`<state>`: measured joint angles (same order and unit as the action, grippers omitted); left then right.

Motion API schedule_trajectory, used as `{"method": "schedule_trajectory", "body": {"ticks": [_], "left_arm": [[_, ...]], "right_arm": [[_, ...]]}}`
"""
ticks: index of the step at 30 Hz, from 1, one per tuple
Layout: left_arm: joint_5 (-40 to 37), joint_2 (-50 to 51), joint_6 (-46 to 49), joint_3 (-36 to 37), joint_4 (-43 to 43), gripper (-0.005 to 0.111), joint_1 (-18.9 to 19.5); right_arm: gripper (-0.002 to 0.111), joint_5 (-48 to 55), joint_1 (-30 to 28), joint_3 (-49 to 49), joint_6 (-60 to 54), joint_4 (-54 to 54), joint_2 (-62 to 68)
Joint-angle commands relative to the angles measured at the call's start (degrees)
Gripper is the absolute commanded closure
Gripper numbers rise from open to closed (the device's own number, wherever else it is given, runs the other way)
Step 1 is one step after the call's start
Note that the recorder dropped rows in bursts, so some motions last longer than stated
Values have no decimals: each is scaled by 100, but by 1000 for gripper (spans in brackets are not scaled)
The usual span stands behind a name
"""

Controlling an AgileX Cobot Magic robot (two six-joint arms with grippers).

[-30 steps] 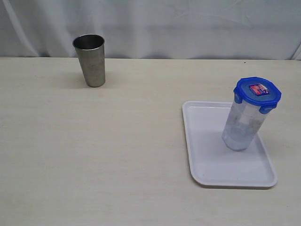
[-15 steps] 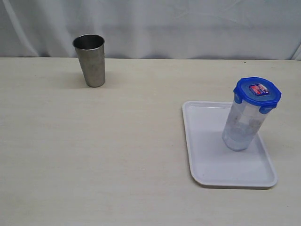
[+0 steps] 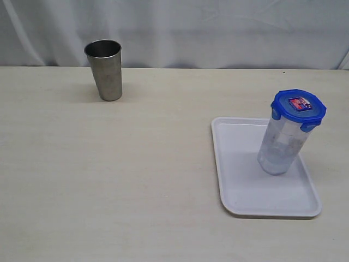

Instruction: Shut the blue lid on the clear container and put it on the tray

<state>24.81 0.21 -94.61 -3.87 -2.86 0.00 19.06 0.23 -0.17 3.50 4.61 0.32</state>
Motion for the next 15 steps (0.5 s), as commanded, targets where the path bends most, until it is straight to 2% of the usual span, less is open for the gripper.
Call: {"method": "schedule_trajectory", "body": {"ticks": [1,2,9,12,15], "left_arm": [[-628,-21,-6,387,68,107,0],[-1317,-21,-6,387,68,107,0],[-3696,-21,-6,387,364,107,0],[-4267,-21,10,387,491,107,0],[-4206,-21,10,387,491,107,0]], "right_arm": [[104,11,-23,17,-11,9,-32],[104,11,-23,17,-11,9,-32],[104,11,-23,17,-11,9,-32],[104,11,-23,17,-11,9,-32],[104,11,-23,17,-11,9,-32]]}}
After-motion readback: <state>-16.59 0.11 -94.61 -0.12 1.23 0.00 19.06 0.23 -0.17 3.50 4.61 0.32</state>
